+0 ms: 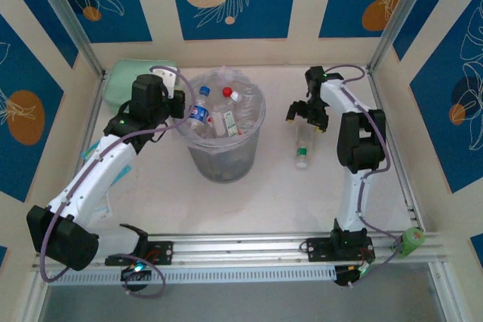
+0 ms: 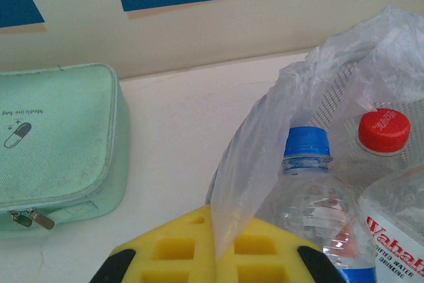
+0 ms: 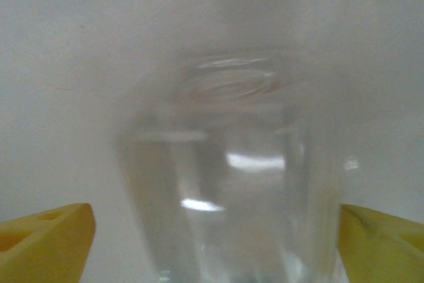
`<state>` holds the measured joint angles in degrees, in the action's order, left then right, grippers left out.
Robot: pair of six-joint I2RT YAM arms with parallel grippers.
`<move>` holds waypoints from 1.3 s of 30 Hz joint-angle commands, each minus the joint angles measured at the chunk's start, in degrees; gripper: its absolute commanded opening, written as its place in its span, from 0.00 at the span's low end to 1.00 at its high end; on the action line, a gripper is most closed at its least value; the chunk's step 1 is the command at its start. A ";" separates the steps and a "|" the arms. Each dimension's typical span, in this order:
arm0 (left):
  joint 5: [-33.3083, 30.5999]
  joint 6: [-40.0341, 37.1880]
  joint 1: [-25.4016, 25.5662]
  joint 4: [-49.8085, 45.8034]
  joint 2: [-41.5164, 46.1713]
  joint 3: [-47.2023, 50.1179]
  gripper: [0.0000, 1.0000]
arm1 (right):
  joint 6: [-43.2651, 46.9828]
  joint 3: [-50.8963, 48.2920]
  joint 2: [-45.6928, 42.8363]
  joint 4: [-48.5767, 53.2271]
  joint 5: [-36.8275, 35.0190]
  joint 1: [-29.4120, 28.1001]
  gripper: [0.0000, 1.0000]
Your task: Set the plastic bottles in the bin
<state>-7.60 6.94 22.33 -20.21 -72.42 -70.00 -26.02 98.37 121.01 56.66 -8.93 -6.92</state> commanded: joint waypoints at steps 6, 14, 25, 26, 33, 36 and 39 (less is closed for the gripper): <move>-0.33 -1.25 0.67 -5.70 0.03 1.58 0.00 | -2.04 -0.10 -4.08 1.48 -2.76 -0.16 0.65; -0.05 -1.23 0.66 -5.58 0.32 1.56 0.00 | -3.96 -4.15 -18.69 -3.08 9.71 4.51 0.57; 1.30 -0.49 0.66 -5.46 0.38 1.49 0.00 | -6.26 -11.01 -49.10 -24.93 28.64 8.50 0.34; 1.59 -0.36 0.62 -5.40 0.47 1.46 0.00 | -7.10 -12.99 -51.87 -29.84 29.14 7.70 0.33; 2.71 0.42 0.61 -5.29 0.59 1.45 0.00 | -11.13 -18.52 -56.53 -52.96 29.44 -6.67 0.29; 3.26 0.44 0.61 -5.22 0.91 1.51 0.00 | -10.72 -19.89 -53.91 -61.92 27.52 -13.33 0.19; 2.83 0.18 0.61 -5.02 1.19 1.67 0.00 | -8.91 -19.50 -49.76 -66.63 26.36 -19.39 0.19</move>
<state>-6.02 7.03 22.44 -20.62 -71.53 -69.76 -35.64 79.44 68.03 0.08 18.68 -22.59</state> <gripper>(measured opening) 0.050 0.483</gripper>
